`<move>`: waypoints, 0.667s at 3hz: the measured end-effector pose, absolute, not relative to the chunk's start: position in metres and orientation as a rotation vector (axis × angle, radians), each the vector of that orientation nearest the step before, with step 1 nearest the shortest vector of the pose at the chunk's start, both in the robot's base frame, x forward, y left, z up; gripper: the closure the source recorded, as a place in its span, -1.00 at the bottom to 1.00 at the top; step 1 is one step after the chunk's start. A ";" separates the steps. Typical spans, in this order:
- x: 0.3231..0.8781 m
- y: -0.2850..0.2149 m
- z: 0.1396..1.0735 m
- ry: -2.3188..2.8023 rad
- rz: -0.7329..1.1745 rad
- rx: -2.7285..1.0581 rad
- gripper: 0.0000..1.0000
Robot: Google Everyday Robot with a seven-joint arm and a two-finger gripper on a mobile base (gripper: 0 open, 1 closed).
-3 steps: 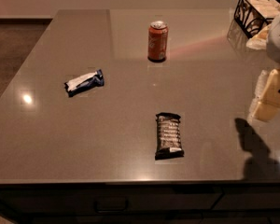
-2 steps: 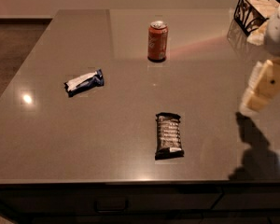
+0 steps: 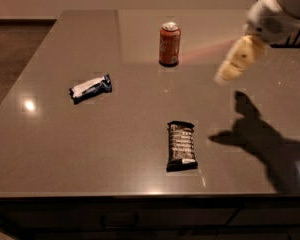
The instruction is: Move coke can near rxbar chocolate
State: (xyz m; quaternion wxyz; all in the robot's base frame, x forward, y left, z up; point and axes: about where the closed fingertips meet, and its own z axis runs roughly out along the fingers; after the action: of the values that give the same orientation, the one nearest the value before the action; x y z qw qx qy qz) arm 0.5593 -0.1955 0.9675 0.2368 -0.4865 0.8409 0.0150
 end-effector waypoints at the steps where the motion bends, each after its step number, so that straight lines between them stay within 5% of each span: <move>1: 0.621 -0.181 0.944 2.323 0.089 -1.187 -1.00; 2: 0.677 -0.173 0.924 2.317 0.109 -1.059 -1.00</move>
Offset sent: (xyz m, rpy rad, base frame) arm 0.1918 0.0289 -0.0651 0.2216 -0.1090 -0.2734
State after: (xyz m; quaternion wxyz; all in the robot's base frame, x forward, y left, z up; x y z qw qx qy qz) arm 0.6766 -0.1729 0.9240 0.2915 -0.3973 0.8692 0.0410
